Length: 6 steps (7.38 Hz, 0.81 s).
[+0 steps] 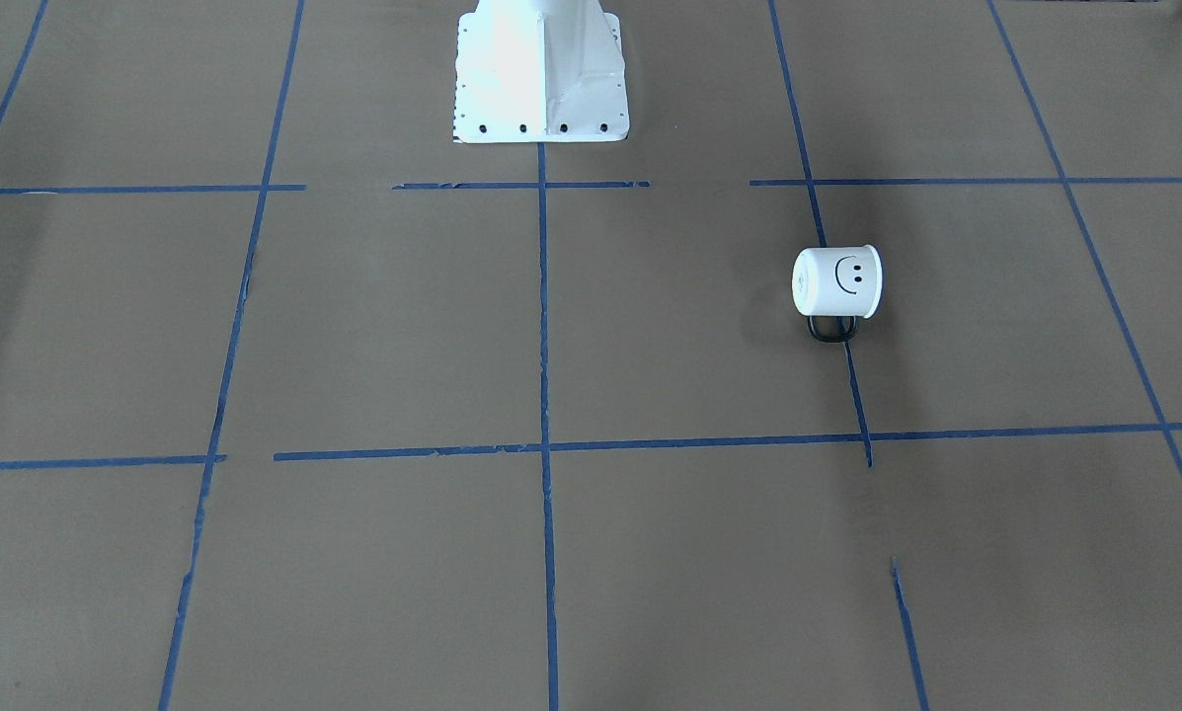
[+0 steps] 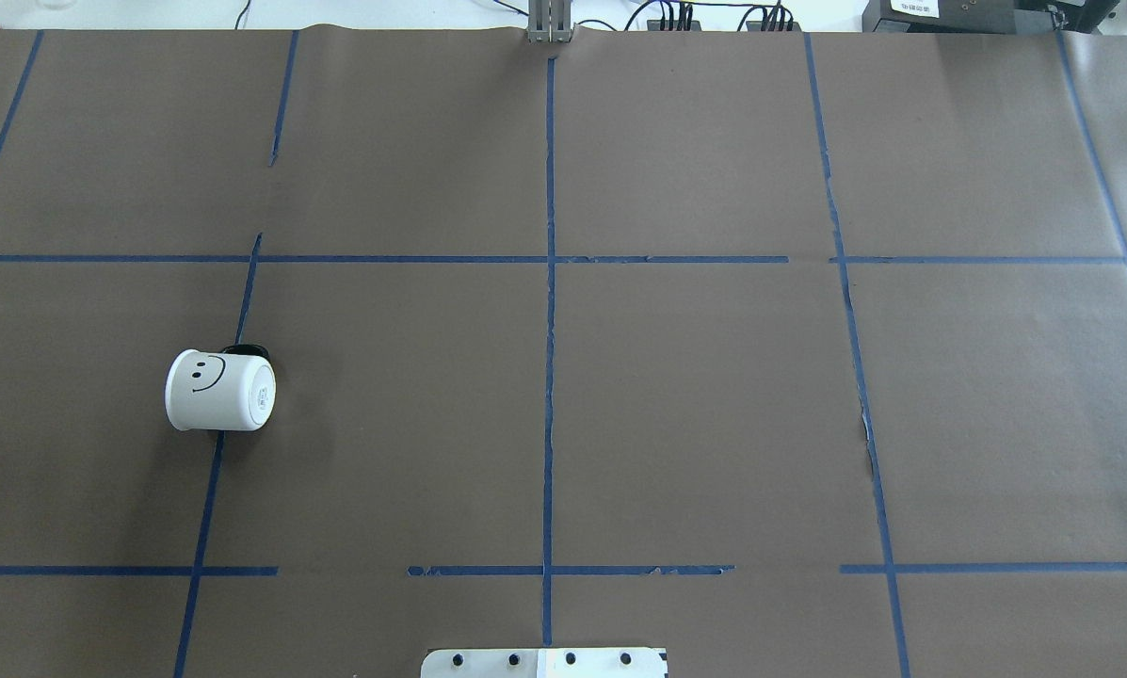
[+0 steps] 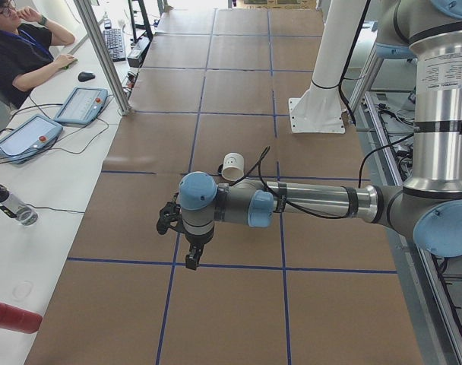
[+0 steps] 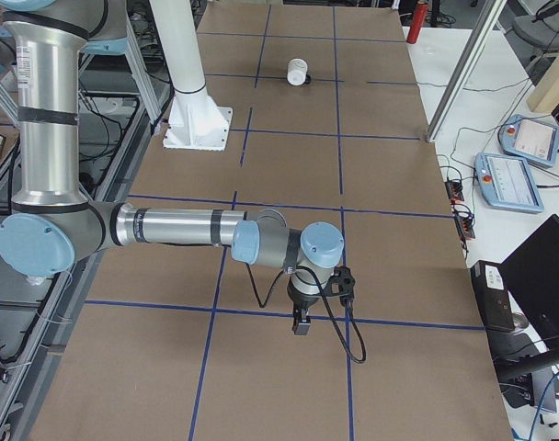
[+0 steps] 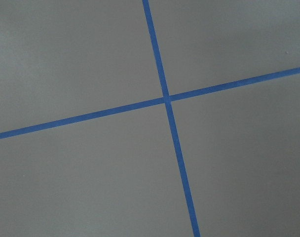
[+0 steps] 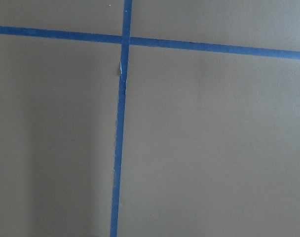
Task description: Flip mug
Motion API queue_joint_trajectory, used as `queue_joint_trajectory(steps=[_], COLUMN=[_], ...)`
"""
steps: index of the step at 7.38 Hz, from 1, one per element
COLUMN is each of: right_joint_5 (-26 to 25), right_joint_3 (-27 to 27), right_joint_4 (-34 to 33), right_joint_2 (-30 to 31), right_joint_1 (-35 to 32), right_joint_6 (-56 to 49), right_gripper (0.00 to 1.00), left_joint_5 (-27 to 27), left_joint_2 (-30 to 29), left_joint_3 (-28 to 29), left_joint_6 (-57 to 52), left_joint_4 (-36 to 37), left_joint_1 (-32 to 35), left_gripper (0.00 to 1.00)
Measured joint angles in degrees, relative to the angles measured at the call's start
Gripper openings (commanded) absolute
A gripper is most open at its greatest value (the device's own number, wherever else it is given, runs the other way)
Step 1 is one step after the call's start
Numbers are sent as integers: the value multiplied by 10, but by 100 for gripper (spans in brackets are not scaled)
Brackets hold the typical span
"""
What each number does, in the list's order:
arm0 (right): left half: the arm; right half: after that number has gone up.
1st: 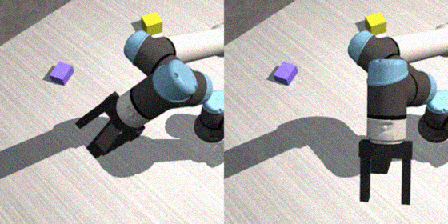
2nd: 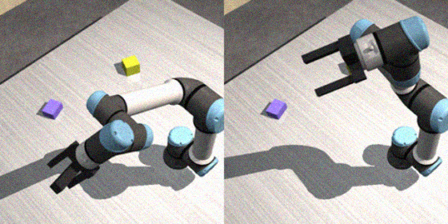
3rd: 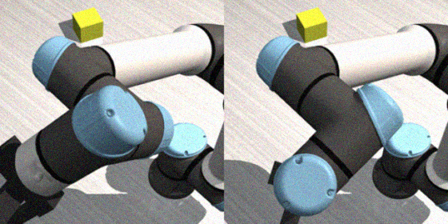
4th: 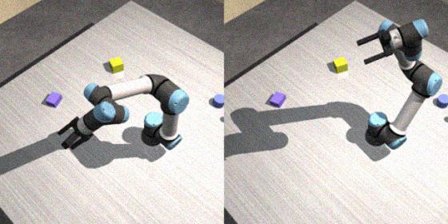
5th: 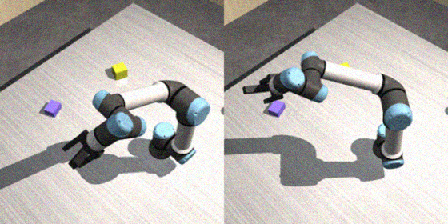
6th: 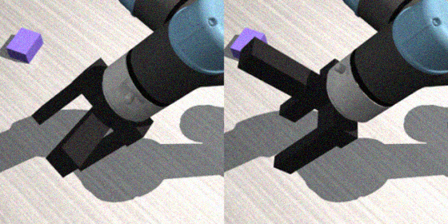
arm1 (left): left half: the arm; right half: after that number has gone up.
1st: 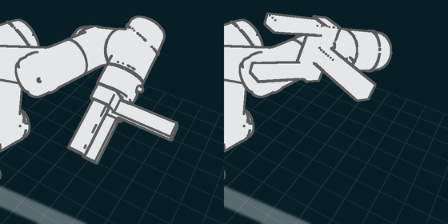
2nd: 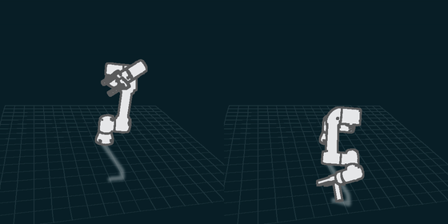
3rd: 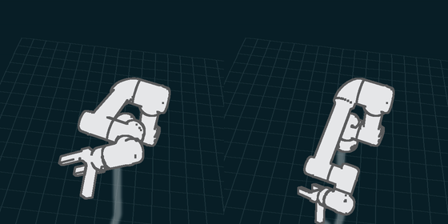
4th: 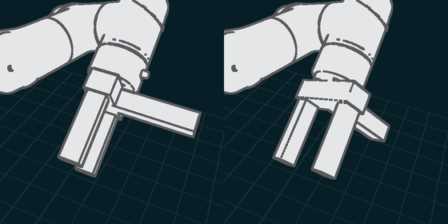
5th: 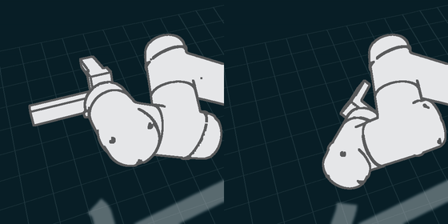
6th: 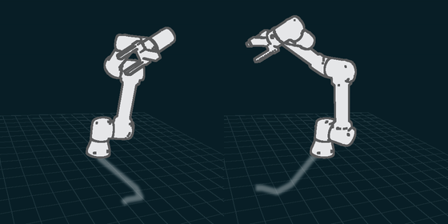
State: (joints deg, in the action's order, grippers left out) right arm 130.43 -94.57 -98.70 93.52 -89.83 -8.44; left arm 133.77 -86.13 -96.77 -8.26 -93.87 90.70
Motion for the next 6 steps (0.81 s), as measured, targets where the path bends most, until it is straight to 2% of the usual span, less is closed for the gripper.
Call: queue_joint_trajectory(steps=[6], right_joint_5=[0], right_joint_3=[0], right_joint_4=[0], right_joint_2=[0], right_joint_1=[0], right_joint_6=[0], right_gripper=[100], left_joint_5=[2], left_joint_2=[-13], left_joint_3=[-1], left_joint_6=[-4], left_joint_4=[-9], left_joint_1=[-2], left_gripper=[100])
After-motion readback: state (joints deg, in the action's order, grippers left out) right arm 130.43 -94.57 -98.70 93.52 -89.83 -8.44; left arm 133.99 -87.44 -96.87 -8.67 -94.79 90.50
